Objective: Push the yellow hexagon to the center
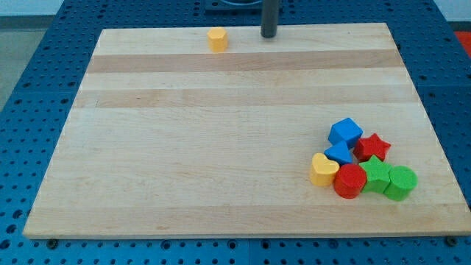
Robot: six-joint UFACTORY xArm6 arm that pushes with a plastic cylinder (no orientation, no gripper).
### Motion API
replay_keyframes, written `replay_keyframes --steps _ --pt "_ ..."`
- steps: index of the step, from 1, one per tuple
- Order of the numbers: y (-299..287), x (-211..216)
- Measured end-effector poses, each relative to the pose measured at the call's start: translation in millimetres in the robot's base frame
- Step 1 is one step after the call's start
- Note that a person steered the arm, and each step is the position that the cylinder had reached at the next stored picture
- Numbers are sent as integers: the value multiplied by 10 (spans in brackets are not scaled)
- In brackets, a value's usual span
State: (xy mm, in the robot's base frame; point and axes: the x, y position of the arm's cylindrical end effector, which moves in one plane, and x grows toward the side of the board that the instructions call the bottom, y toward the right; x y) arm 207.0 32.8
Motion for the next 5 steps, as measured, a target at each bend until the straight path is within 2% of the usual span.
replay_keyframes --steps 3,5 --pt "-938 -141" --pt "-994 40"
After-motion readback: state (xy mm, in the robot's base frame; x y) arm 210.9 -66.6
